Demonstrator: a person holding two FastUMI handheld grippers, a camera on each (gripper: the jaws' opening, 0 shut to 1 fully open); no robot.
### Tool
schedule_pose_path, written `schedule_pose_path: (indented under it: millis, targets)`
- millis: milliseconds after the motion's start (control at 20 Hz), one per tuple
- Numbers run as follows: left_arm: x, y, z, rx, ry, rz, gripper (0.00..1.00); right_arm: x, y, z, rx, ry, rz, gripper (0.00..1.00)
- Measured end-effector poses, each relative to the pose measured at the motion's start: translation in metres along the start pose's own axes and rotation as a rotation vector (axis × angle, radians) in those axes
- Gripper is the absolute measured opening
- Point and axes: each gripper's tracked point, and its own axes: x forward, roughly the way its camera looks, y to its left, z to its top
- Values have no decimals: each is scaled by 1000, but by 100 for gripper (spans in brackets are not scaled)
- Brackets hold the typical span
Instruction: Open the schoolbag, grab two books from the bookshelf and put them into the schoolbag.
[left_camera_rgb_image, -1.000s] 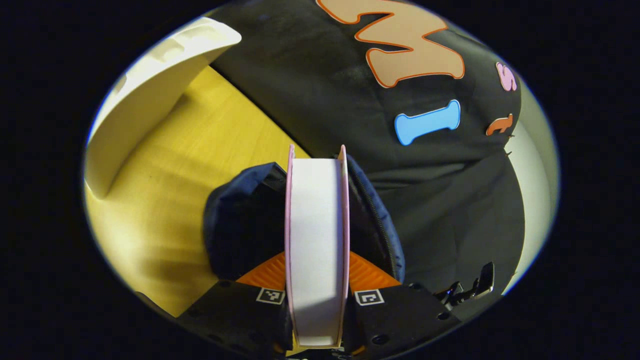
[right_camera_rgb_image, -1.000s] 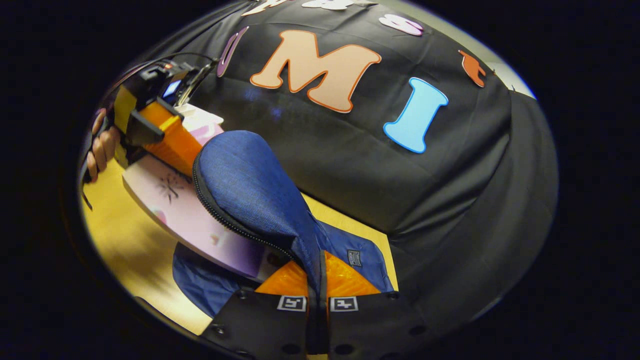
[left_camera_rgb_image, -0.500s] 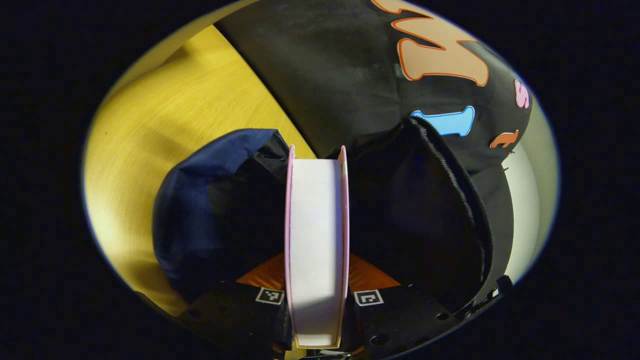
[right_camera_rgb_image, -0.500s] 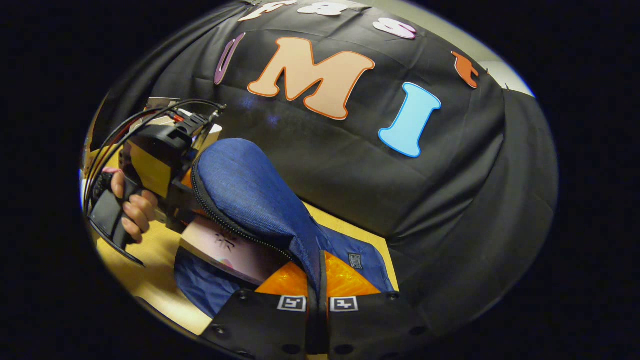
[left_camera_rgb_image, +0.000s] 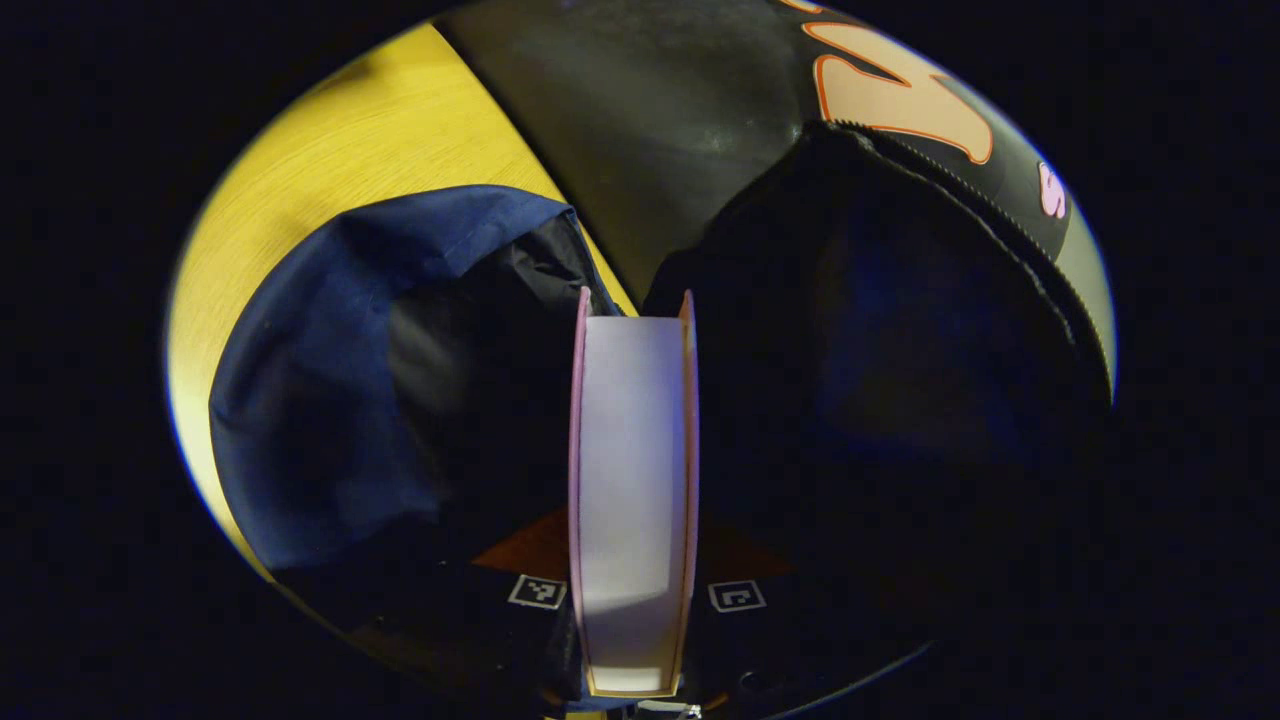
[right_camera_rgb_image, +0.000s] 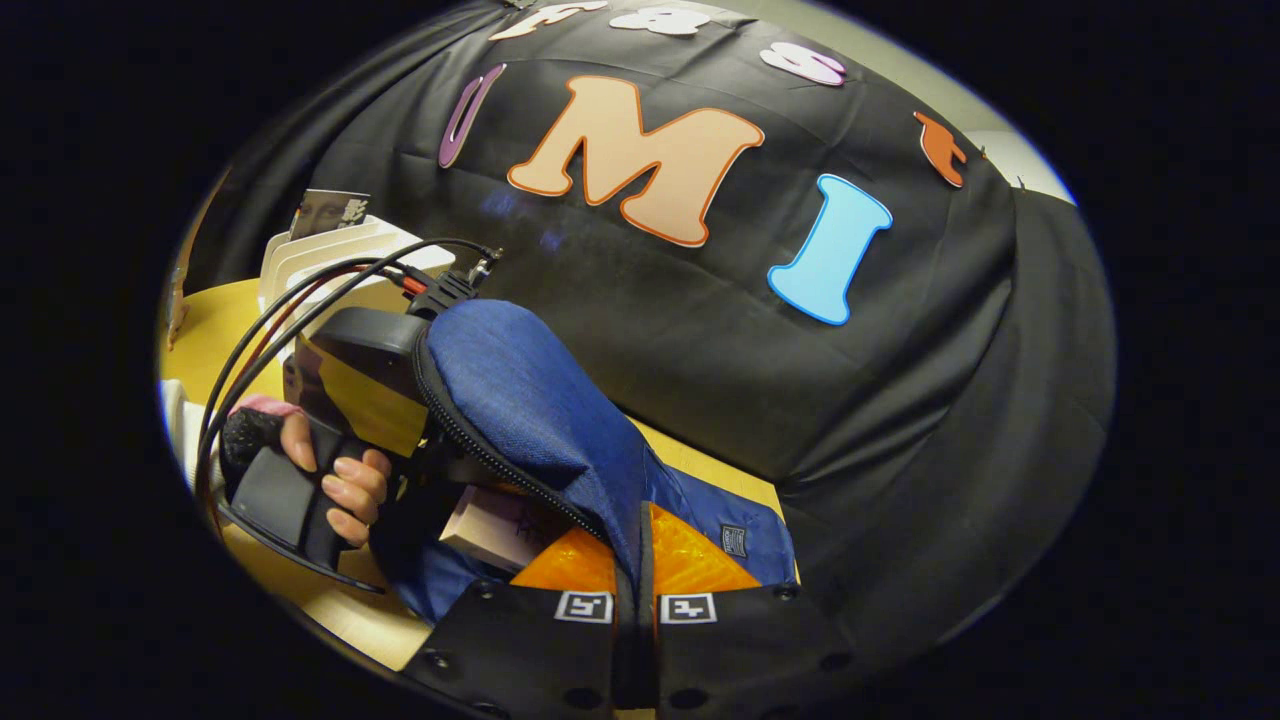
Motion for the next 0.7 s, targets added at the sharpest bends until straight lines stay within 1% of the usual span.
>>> schedule_pose_path:
  millis: [50, 100, 150, 200, 300, 350, 400, 450, 500, 550, 600, 650, 700]
  targets:
    - [1, 1, -2, 1, 9, 5, 37, 2, -1, -2, 3, 2, -3, 4]
    - [0, 1, -2, -7, 9, 6, 38, 2, -2, -1, 6, 4, -6, 4]
    - [-3, 3, 1, -12, 6, 26, 39, 2, -2, -1, 9, 3, -10, 1]
    - [-2, 5, -1, -8, 6, 39, 32, 2, -2, -2, 7, 4, -13, 1]
    - [-12, 11, 3, 9, -1, 70, 57, 3, -2, -3, 3, 12, -10, 1]
    - [-19, 15, 6, 23, -13, 95, 65, 3, -2, -4, 1, 13, -11, 4]
    - [-25, 17, 9, 36, -27, 109, 77, 2, -2, -4, 1, 14, -11, 1]
    - [-35, 17, 10, 47, -31, 116, 87, 3, -2, -5, 3, 17, -9, 1]
    - [-42, 15, 11, 61, -36, 124, 96, 3, -2, -5, 2, 17, -10, 4]
    - [-52, 17, 12, 78, -45, 143, 90, 3, -3, -5, 3, 17, -12, 1]
    - [-61, 19, 13, 103, -50, 166, 96, 3, -4, -4, 7, 17, -13, 1]
    - [-71, 21, 12, 124, -51, 187, 95, 3, -5, -5, 12, 20, -14, 4]
    - [-80, 18, 13, 142, -48, 195, 96, 3, -5, -6, 17, 23, -14, 1]
